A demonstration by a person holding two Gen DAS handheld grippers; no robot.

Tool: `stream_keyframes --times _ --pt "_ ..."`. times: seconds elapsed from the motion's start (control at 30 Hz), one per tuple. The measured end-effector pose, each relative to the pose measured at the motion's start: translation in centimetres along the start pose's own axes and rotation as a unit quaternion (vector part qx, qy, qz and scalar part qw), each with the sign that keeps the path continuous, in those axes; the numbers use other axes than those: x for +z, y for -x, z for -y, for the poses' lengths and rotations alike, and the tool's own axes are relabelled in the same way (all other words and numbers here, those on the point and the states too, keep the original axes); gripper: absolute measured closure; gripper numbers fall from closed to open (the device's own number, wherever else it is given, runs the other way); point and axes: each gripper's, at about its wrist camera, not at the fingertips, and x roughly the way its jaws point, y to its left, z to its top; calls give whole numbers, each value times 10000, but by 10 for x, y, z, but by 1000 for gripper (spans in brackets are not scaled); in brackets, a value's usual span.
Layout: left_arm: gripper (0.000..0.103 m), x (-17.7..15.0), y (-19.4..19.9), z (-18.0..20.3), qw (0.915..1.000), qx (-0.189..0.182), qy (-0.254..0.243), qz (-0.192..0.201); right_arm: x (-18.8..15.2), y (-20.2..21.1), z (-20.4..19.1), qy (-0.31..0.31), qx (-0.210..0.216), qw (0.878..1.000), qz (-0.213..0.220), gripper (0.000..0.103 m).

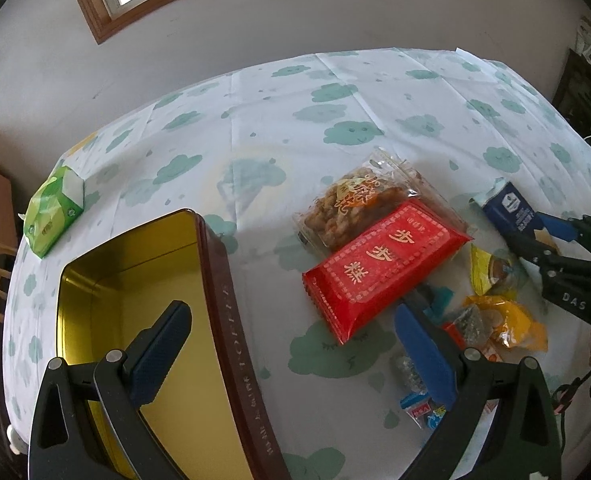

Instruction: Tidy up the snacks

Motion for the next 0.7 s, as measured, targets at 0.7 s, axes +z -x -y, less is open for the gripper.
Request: stream_keyframes --times 0.7 --pt "3 11 -15 8 9990 -302 -335 -20 -22 16 47 -429 -565 9971 272 50"
